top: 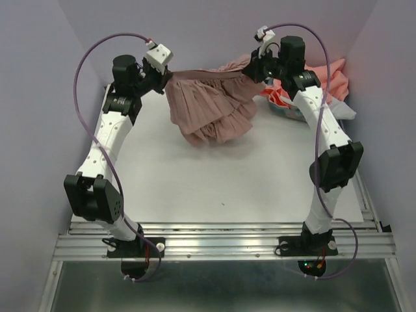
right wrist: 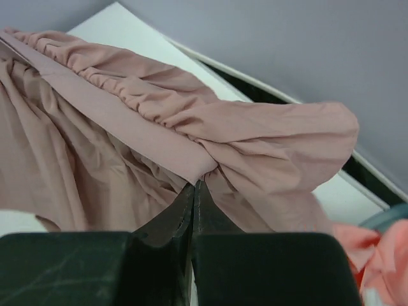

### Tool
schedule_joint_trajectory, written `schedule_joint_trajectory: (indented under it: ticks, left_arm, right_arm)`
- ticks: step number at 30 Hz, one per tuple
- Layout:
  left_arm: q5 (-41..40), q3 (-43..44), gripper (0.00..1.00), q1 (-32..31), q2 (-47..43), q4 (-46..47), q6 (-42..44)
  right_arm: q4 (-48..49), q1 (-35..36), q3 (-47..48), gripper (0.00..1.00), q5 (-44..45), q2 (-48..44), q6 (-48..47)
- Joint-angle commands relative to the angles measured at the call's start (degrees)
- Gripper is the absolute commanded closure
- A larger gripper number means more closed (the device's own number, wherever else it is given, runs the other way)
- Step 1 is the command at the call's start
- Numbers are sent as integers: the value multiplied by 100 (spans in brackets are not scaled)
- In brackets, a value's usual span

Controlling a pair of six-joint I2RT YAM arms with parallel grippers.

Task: Fold and stack the skirts
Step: Flatten the skirt out

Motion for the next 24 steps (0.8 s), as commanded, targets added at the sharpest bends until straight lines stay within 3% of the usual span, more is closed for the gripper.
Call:
schedule_joint_trajectory:
  ticks: [1,3,7,9,12,16,19,23,24]
  left_arm:
    - [-57,856,100,170,302,247,256]
    - [285,690,100,196,127,-35,626]
    - [1077,-563,100,170,-767,-341,1574]
    - [1069,-987,100,39,-1050,-928,2510]
    - [868,-2337,100,-128,-1604,-1536,3567]
    - [578,-3893,100,-444,-2288,-1846,4553]
    - [498,-4556,100,-612,-2518,-1758,4688]
    - [699,-4822,84,-648,-2589,-1924,4574]
    - [761,-4804,74,-648,-2581,-2099,4574]
  right_arm:
    - [-372,42,1314,99,-135,799,-135]
    - [-807,42,1372,99,-91,986,-363]
    - [-332,42,-216,99,-310,47,-495]
    - [-768,42,-448,99,-346,-164,-644]
    - [-1455,42,-1237,99,-653,-410,-978]
    - [-1379,234,-3118,99,-672,-832,-1225]
    - [-1220,288,-4060,99,-645,-1026,-1155]
    - [-1352,288,-4334,99,-794,-1246,-1129]
    - [-1378,288,-4412,99,-812,-1264,-1137]
